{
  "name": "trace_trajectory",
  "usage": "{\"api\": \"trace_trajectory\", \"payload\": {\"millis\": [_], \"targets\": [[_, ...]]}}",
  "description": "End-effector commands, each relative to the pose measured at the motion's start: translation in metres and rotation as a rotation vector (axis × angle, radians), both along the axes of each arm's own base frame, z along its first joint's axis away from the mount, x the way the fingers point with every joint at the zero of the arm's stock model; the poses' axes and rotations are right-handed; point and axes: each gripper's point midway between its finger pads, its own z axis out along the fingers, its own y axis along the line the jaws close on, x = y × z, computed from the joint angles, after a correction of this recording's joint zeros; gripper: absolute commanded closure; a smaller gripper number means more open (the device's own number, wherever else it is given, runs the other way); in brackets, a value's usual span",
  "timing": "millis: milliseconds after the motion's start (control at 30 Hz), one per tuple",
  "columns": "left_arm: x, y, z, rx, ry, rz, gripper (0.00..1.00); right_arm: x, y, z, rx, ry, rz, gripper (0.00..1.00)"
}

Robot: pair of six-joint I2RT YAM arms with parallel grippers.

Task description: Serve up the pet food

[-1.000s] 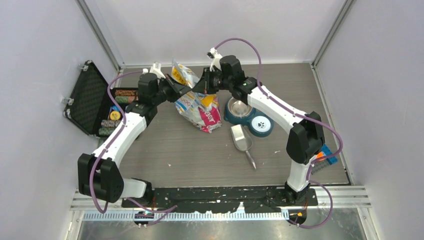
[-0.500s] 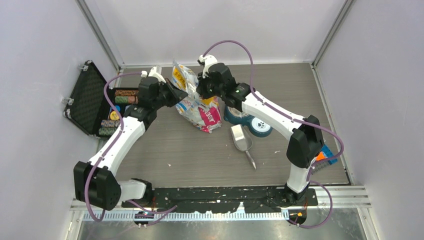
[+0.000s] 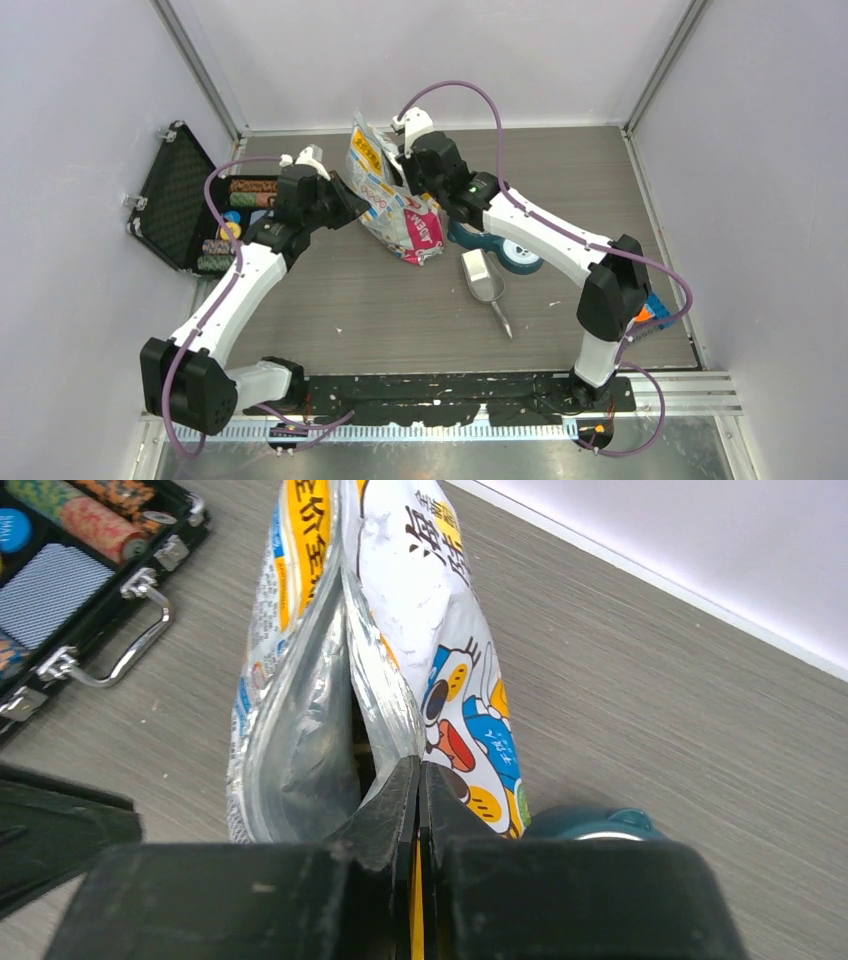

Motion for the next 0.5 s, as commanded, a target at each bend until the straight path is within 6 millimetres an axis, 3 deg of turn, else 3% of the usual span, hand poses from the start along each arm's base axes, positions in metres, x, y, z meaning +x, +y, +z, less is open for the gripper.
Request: {"api": "trace_trajectory", "payload": {"millis": [0,67,167,333,467], "targets": [[0.008,-0.007,0.039,-0.033,-0.085,-0.025,0.58,-0.006,-0.008,0.042,0.054,-0.062,0.053,0.95],[0.012,-0.012,0.051,-0.053,-0.110,-0.039,0.35,-0.013,-0.002,0.045,0.076,-0.048,0.103,0.95],[0.020,-0.011,0.060,-0.070,-0.138,-0.012,0.21,-0.024,0.004,0.054,0.120,-0.038,0.154,0.95],[0.028,-0.021,0.073,-0.104,-0.160,-0.047,0.18,-0.030,0.010,0.059,0.154,-0.021,0.187,0.95],[0.038,-0.022,0.061,-0.082,-0.113,-0.033,0.19,-0.031,0.012,0.059,0.160,-0.015,0.196,0.95]]}}
